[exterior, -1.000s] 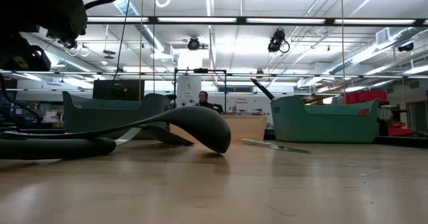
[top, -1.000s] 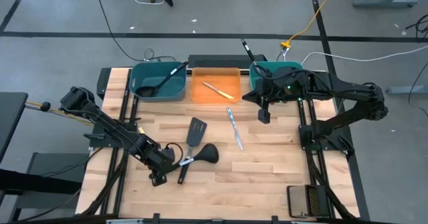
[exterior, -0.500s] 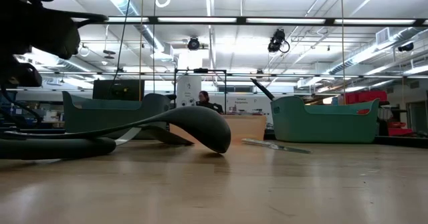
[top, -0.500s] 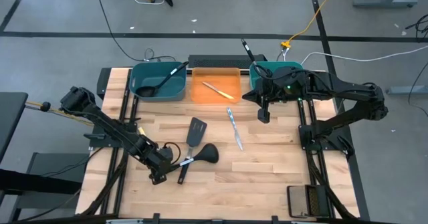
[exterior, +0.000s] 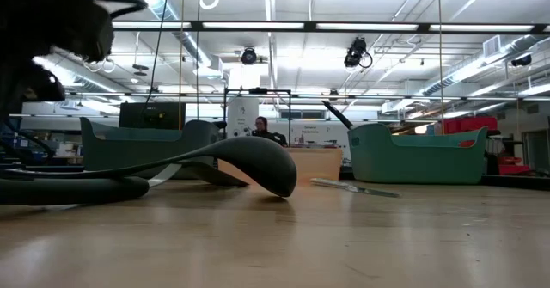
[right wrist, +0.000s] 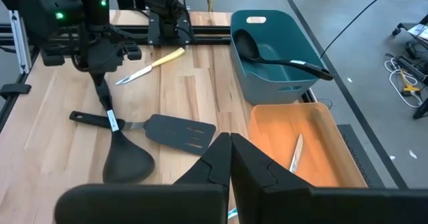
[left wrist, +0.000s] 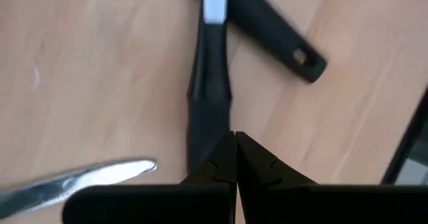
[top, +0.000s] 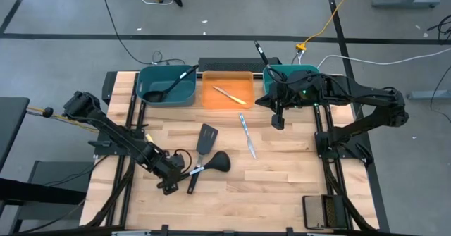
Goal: Pick & Place Kitchen Items
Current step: Put the black ladle into the blue bin
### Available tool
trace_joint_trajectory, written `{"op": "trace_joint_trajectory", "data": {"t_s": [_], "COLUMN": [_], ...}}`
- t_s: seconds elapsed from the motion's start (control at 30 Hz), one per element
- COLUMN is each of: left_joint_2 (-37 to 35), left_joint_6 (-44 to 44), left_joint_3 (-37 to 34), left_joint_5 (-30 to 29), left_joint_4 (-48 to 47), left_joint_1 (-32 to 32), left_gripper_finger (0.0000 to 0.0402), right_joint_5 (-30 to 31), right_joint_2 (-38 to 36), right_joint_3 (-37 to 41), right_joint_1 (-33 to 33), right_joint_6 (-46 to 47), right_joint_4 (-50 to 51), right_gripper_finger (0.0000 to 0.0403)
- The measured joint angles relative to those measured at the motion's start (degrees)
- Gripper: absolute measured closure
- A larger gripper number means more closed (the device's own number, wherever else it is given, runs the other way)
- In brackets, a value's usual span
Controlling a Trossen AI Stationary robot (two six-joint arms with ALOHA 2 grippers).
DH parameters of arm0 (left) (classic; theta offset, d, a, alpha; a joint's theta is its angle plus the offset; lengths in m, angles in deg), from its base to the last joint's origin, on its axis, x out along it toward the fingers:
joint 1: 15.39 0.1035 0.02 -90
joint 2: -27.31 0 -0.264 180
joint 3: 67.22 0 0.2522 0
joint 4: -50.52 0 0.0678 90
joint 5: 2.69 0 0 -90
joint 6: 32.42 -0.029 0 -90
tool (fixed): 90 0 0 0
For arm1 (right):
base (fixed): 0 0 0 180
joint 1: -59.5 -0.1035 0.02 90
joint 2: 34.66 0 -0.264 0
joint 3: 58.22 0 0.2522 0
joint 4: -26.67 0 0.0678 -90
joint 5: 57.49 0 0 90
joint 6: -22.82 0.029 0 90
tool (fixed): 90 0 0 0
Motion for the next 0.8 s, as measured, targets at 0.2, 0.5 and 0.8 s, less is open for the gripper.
{"op": "trace_joint_trajectory", "data": {"t_s": [0.2,0.5,0.8], "left_joint_2": [0.00,4.75,9.96], "left_joint_6": [-0.34,-1.22,-0.88], "left_joint_3": [2.72,6.79,9.48], "left_joint_5": [-1.92,-1.94,-2.77], "left_joint_4": [-1.55,-2.35,-2.71], "left_joint_1": [-0.01,-1.28,-2.03], "left_gripper_finger": [0.0400,0.0400,0.0401], "right_joint_5": [0.00,-0.02,0.00], "right_joint_2": [0.00,0.00,0.02], "right_joint_3": [0.00,0.00,0.00], "right_joint_1": [-0.01,-0.02,-0.02], "right_joint_6": [0.00,-0.02,-0.48], "right_joint_4": [0.00,-0.02,-0.04], "right_gripper_finger": [0.0394,0.0394,0.0394]}}
